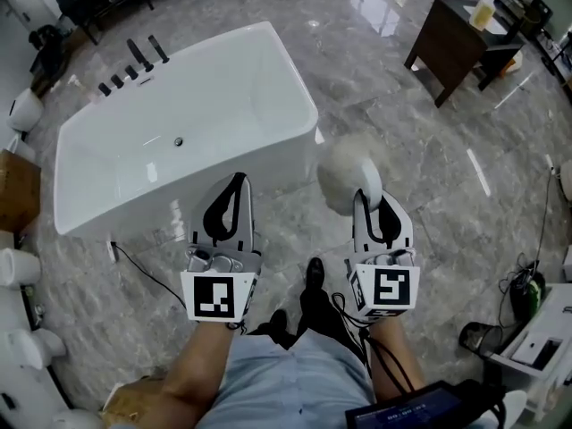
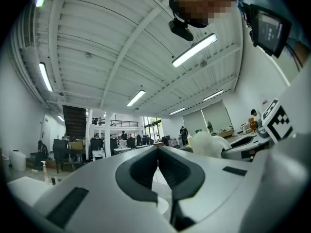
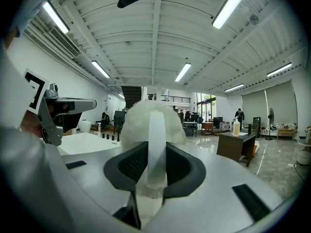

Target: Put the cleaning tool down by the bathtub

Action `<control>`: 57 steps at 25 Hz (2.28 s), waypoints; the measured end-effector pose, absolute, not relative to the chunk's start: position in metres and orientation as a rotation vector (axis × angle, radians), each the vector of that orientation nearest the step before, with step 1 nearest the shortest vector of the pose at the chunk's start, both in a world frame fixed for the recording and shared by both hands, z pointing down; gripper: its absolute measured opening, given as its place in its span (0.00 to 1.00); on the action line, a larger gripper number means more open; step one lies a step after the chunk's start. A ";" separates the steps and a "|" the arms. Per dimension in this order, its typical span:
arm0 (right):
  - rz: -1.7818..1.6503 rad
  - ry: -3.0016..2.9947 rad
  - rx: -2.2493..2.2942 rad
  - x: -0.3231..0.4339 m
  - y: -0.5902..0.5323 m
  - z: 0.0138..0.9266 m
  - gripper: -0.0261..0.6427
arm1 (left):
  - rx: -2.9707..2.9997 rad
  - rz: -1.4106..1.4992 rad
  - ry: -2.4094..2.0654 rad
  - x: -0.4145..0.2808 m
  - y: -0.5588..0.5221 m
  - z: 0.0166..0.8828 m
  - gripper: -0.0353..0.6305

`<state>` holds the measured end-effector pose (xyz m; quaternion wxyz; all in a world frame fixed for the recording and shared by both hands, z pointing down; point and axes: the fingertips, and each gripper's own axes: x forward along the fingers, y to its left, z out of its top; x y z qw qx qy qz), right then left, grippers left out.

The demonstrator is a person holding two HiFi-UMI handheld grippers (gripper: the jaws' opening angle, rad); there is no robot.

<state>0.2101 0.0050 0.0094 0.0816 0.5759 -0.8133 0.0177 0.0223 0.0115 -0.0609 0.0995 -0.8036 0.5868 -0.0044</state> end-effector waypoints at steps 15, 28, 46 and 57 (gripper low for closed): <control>-0.004 -2.524 1.659 0.240 -0.118 -0.025 0.19 | -2.282 0.028 1.793 0.060 -0.095 -0.099 0.08; -0.030 -2.529 1.574 0.194 -0.163 -0.013 0.19 | -2.271 0.064 1.848 0.008 -0.135 -0.088 0.08; 0.102 -2.497 1.333 0.133 -0.212 0.110 0.19 | -2.406 -0.080 1.918 -0.035 -0.195 0.035 0.08; 0.189 -2.458 1.197 0.108 -0.213 0.221 0.19 | -2.472 -0.139 1.985 -0.058 -0.209 0.142 0.08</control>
